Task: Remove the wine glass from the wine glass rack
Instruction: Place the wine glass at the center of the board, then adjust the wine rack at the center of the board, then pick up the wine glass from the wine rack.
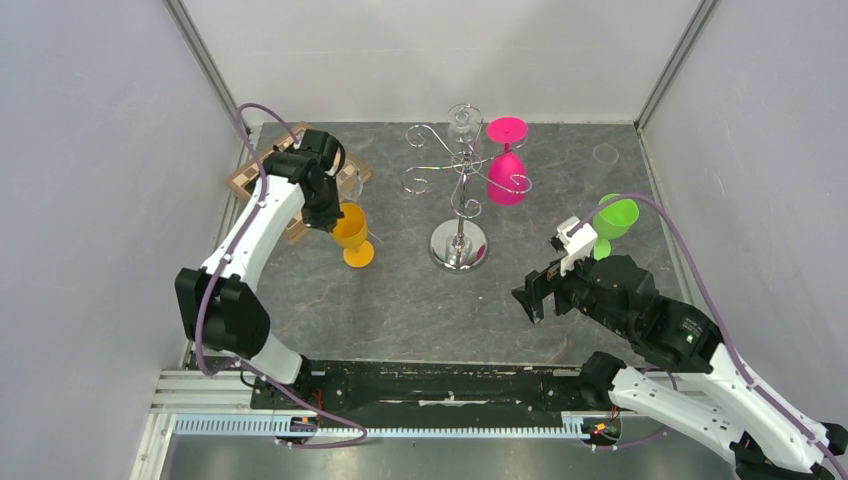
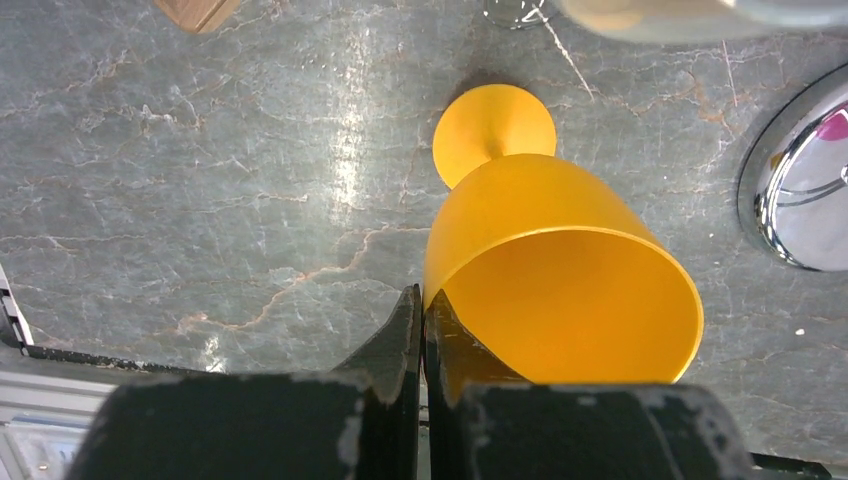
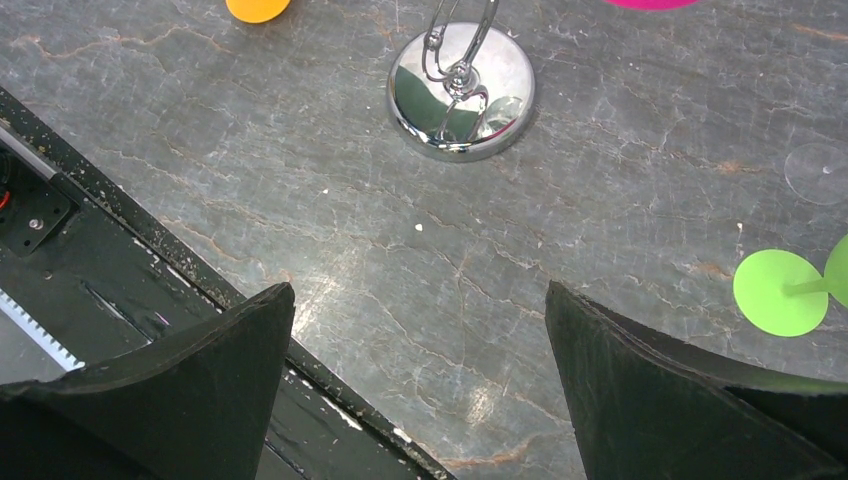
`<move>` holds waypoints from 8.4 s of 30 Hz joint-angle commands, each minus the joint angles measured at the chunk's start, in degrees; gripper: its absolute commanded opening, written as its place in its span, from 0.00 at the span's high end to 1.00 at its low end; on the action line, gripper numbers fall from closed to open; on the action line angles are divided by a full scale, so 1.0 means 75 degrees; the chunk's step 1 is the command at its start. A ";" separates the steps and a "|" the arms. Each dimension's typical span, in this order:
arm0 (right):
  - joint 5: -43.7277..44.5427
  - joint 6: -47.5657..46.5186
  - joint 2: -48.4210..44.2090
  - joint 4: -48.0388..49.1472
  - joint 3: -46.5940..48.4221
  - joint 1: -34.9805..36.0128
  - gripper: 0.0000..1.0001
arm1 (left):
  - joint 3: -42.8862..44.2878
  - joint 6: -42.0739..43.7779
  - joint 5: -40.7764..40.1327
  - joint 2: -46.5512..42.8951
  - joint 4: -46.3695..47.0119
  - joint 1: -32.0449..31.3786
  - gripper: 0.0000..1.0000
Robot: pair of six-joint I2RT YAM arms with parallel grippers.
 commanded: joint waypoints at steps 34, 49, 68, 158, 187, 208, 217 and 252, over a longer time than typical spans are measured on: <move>0.0525 0.0194 0.0756 -0.0505 0.1389 0.0025 0.02 | 0.0983 0.0537 0.0665 -0.0533 -0.0340 0.0202 0.49; 0.1142 0.0103 0.2006 -0.1318 0.3797 0.0033 0.02 | 0.0430 0.0394 0.3398 -0.2118 0.0135 0.0157 0.48; 0.0723 0.0162 0.5127 -0.1242 0.7332 -0.1774 0.06 | -0.0782 -0.0476 0.2945 -0.3430 0.0966 -0.2539 0.49; -0.2371 -0.0346 0.5230 0.0262 0.4607 -0.2406 1.00 | 0.2337 -0.0313 0.1446 -0.0562 0.1293 -0.2910 0.98; -0.1748 0.0206 0.5888 0.0338 0.5183 -0.0757 1.00 | 0.4037 0.0166 0.2149 0.0965 0.0841 -0.2307 0.98; -0.0289 0.0458 0.6433 0.0298 0.6050 -0.0134 0.98 | 0.4100 0.0521 0.1697 0.1064 0.0651 -0.1993 0.98; 0.0223 0.0595 0.6392 0.0253 0.6710 -0.0139 0.88 | 0.3846 0.0533 0.1555 0.0813 0.0653 -0.1991 0.98; 0.0798 0.1279 0.4341 -0.0593 0.6244 -0.1121 0.18 | 0.0784 0.0498 0.0855 -0.2579 0.0901 -0.2000 0.31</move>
